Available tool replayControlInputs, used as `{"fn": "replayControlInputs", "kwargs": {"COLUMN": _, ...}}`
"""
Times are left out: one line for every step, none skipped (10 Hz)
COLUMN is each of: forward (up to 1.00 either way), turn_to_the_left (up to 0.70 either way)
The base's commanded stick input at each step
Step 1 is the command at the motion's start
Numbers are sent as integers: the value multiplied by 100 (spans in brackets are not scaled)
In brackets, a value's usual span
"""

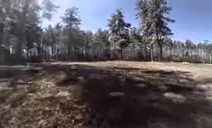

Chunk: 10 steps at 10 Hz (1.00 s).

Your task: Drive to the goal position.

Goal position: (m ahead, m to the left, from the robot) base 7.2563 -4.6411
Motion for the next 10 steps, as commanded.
{"fn": "replayControlInputs", "kwargs": {"forward": 70, "turn_to_the_left": 0}}
{"fn": "replayControlInputs", "kwargs": {"forward": 70, "turn_to_the_left": 0}}
{"fn": "replayControlInputs", "kwargs": {"forward": 70, "turn_to_the_left": 0}}
{"fn": "replayControlInputs", "kwargs": {"forward": 70, "turn_to_the_left": 0}}
{"fn": "replayControlInputs", "kwargs": {"forward": 70, "turn_to_the_left": 0}}
{"fn": "replayControlInputs", "kwargs": {"forward": 70, "turn_to_the_left": 0}}
{"fn": "replayControlInputs", "kwargs": {"forward": 70, "turn_to_the_left": 0}}
{"fn": "replayControlInputs", "kwargs": {"forward": 70, "turn_to_the_left": 0}}
{"fn": "replayControlInputs", "kwargs": {"forward": 70, "turn_to_the_left": 0}}
{"fn": "replayControlInputs", "kwargs": {"forward": 70, "turn_to_the_left": 0}}
